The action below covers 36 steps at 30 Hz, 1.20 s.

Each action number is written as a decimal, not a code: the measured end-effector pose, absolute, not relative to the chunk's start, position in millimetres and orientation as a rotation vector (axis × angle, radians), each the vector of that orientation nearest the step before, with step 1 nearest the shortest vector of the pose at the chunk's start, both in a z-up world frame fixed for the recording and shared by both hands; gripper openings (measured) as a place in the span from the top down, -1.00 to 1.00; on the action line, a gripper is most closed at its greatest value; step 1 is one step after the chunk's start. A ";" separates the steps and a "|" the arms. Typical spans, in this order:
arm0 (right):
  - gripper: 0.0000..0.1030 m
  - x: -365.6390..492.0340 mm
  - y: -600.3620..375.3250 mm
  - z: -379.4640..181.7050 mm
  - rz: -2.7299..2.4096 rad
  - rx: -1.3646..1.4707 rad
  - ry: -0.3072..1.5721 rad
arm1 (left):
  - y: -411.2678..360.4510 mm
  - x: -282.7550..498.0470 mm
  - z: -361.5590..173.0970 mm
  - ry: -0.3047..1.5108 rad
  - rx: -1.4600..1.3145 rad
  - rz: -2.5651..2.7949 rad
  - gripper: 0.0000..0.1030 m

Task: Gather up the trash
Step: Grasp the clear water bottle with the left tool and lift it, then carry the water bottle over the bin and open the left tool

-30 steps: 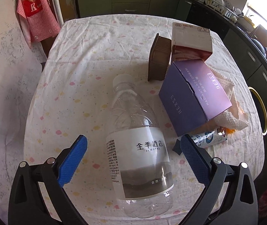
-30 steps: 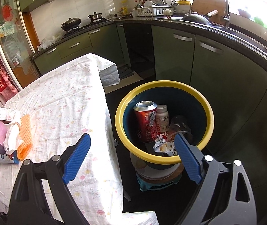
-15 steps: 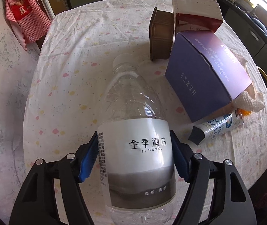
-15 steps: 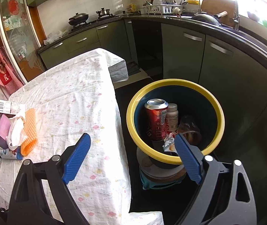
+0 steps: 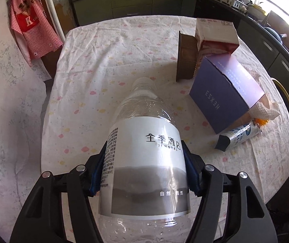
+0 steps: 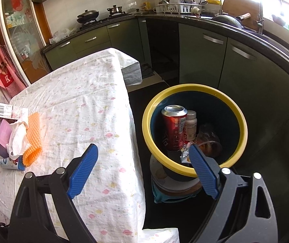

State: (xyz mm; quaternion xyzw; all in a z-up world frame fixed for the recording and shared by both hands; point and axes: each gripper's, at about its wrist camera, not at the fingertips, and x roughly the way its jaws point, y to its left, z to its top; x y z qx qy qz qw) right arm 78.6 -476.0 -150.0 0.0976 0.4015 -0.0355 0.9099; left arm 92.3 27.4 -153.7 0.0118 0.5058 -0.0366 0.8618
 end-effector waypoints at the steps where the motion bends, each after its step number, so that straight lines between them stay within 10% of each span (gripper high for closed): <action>1: -0.67 79.1 -474.7 -150.0 -0.071 0.200 0.828 | 29.5 90.9 -149.5 1.051 0.021 -0.074 -0.25; 17: -0.67 69.1 -486.2 -144.5 -0.095 0.216 0.805 | -16.9 78.1 -50.1 0.850 0.060 -0.226 -0.26; 36: -0.67 -8.7 -597.9 -163.0 -0.313 0.388 0.749 | -369.2 144.3 -24.0 0.875 0.194 -0.953 -0.27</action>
